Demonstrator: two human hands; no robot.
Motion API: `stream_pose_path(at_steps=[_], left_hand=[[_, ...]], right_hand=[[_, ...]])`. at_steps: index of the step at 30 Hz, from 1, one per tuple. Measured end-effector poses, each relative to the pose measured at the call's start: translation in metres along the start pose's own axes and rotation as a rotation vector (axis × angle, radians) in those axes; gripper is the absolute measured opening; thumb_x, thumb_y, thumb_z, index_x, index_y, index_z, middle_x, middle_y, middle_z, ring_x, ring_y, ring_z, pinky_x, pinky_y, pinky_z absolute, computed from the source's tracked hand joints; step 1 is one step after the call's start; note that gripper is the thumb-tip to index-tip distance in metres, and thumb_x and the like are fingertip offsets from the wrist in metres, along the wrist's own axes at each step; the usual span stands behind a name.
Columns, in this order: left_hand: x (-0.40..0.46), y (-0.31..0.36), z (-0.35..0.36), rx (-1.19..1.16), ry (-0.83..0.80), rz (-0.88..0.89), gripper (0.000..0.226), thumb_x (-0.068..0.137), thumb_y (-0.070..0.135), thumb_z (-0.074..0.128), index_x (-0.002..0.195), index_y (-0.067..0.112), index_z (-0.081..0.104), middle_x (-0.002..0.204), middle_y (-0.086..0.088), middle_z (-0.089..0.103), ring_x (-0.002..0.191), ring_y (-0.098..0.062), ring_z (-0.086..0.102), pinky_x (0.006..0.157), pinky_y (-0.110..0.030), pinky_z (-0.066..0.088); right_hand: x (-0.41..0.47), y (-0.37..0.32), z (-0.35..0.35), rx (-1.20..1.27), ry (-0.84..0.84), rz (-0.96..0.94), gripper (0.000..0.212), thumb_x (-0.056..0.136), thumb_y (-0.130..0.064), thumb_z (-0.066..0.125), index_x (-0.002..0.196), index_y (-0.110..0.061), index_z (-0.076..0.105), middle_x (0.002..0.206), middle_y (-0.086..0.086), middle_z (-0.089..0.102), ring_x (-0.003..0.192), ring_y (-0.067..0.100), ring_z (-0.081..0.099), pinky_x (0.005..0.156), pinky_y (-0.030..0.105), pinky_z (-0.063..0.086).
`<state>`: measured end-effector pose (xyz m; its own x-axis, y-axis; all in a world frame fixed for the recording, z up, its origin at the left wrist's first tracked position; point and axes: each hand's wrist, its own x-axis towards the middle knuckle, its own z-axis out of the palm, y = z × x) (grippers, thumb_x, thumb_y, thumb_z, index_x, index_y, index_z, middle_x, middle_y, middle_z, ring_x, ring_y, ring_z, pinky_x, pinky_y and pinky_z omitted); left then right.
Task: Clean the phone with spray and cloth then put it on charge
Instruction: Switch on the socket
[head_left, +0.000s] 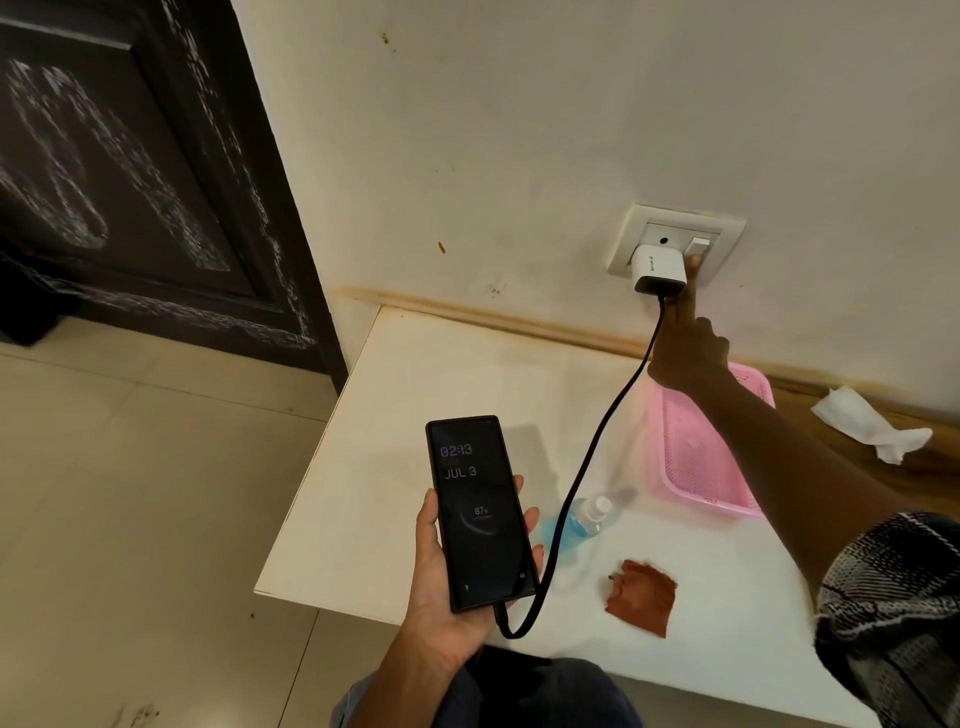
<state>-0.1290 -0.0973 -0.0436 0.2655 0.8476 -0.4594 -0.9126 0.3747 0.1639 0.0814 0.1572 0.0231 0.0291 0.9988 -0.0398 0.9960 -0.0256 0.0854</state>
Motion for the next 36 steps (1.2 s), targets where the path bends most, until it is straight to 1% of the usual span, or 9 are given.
stream_pose_path(at_steps=[7,11,14,18,26,30,33,35,36], left_hand=[[0.001,0.0,-0.002,0.032,-0.004,0.002,0.062,0.082,0.065,0.05,0.127,0.024,0.062,0.137,-0.003,0.058,0.11,-0.026,0.065,0.084,-0.043,0.054],[0.001,0.001,-0.002,0.028,-0.004,-0.001,0.062,0.082,0.065,0.05,0.126,0.023,0.063,0.136,-0.004,0.059,0.108,-0.026,0.065,0.084,-0.043,0.055],[0.002,0.001,-0.002,0.027,-0.001,-0.002,0.061,0.084,0.065,0.047,0.124,0.023,0.065,0.135,-0.004,0.06,0.108,-0.026,0.066,0.084,-0.043,0.055],[0.002,0.001,-0.003,0.025,0.001,-0.007,0.062,0.083,0.066,0.048,0.124,0.023,0.064,0.135,-0.004,0.06,0.107,-0.026,0.066,0.085,-0.043,0.055],[0.003,0.0,-0.002,0.022,0.001,0.0,0.062,0.081,0.065,0.053,0.125,0.022,0.064,0.137,-0.005,0.058,0.106,-0.027,0.066,0.084,-0.044,0.055],[0.003,0.001,-0.002,0.008,0.005,0.008,0.061,0.081,0.064,0.052,0.124,0.021,0.065,0.135,-0.005,0.059,0.107,-0.027,0.066,0.084,-0.044,0.055],[0.002,0.0,-0.002,-0.001,0.009,0.017,0.061,0.081,0.063,0.052,0.122,0.02,0.066,0.134,-0.005,0.06,0.107,-0.028,0.066,0.084,-0.045,0.055],[0.002,0.001,-0.001,-0.011,0.013,0.022,0.061,0.082,0.063,0.052,0.123,0.02,0.066,0.134,-0.005,0.06,0.107,-0.028,0.065,0.085,-0.046,0.055],[0.002,0.001,-0.001,-0.012,0.013,0.024,0.06,0.082,0.062,0.052,0.123,0.02,0.065,0.134,-0.005,0.06,0.107,-0.027,0.065,0.087,-0.046,0.054]], right_hand=[[-0.002,-0.002,0.0,0.015,0.058,-0.017,0.092,0.075,0.004,0.056,0.148,-0.015,0.003,0.153,0.005,-0.026,0.083,0.031,0.054,0.066,0.035,0.042],[-0.001,-0.003,0.0,0.027,0.039,-0.007,0.088,0.075,0.004,0.056,0.147,-0.013,0.009,0.155,0.005,-0.021,0.088,0.033,0.052,0.07,0.037,0.044],[-0.002,-0.004,-0.001,0.024,0.055,-0.009,0.091,0.076,0.005,0.054,0.149,-0.015,0.003,0.153,0.003,-0.028,0.083,0.032,0.054,0.066,0.035,0.043],[-0.003,-0.005,-0.002,0.043,0.053,-0.011,0.098,0.076,0.006,0.056,0.149,-0.018,-0.006,0.152,0.003,-0.031,0.081,0.032,0.054,0.069,0.036,0.045],[-0.001,-0.001,0.002,0.064,0.085,-0.017,0.098,0.074,0.006,0.057,0.148,-0.017,-0.002,0.154,0.003,-0.023,0.081,0.033,0.052,0.064,0.035,0.042],[-0.004,0.001,0.002,0.033,0.182,-0.058,0.086,0.071,0.004,0.058,0.145,-0.012,0.016,0.157,0.006,-0.004,0.092,0.034,0.048,0.064,0.037,0.036],[-0.014,0.003,-0.004,0.045,0.312,-0.06,0.074,0.074,0.002,0.056,0.141,-0.011,0.029,0.157,0.004,0.006,0.097,0.035,0.048,0.063,0.037,0.04],[-0.027,0.004,-0.007,0.196,0.396,0.0,0.057,0.079,0.001,0.052,0.134,-0.01,0.045,0.151,0.009,0.031,0.105,0.035,0.051,0.073,0.042,0.047],[-0.035,0.004,-0.01,0.311,0.434,0.052,0.047,0.081,0.001,0.049,0.126,-0.011,0.055,0.142,0.01,0.046,0.107,0.033,0.053,0.08,0.043,0.048]])
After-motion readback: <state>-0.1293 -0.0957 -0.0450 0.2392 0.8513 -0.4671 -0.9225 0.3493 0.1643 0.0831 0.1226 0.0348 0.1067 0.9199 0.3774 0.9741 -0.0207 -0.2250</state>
